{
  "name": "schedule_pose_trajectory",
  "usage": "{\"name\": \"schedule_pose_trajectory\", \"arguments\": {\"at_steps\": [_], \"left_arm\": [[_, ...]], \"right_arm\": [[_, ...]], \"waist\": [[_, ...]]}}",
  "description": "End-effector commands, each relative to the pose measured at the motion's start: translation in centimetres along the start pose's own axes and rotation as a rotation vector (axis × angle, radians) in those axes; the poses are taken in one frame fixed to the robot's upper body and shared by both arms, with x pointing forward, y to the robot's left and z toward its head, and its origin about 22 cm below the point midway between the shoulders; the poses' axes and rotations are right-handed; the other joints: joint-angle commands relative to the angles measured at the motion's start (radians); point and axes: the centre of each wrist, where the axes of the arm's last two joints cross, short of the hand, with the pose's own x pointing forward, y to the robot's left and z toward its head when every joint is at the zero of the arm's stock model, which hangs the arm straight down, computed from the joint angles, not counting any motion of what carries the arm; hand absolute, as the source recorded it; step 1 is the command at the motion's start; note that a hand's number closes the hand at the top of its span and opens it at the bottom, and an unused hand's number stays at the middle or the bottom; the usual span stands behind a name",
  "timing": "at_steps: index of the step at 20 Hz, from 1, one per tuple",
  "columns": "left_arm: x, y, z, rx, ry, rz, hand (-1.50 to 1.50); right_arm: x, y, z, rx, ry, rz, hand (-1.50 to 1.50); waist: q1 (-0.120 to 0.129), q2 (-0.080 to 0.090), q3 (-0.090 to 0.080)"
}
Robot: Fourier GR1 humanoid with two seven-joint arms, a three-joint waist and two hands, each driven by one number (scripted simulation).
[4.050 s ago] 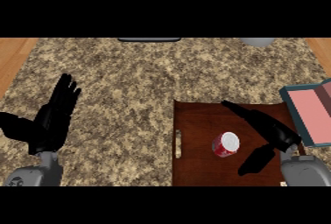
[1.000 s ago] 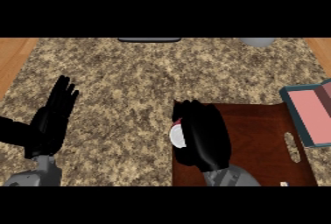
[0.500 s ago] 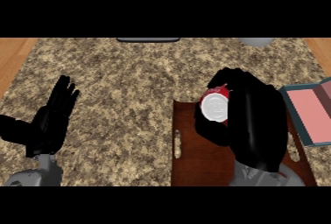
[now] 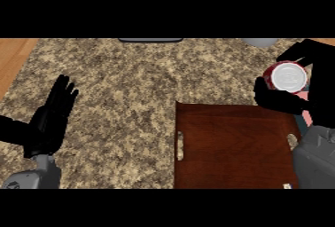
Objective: Pick the can from the tray and place it in the cardboard box
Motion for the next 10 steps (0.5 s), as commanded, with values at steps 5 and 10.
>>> {"name": "schedule_pose_trajectory", "arguments": {"at_steps": [5,10], "left_arm": [[-1.3,-1.4,-0.9,0.002,0.008,-0.003,0.0],[0.1,0.5,-0.3,-0.01,0.012,-0.003,0.0]], "right_arm": [[-6.8,0.2,-4.6,-0.095,0.076,0.158,1.5],[-11.2,0.4,-7.8,-0.092,0.086,0.207,1.5]], "waist": [[-0.002,0.004,0.0],[0.005,0.003,0.0]]}}
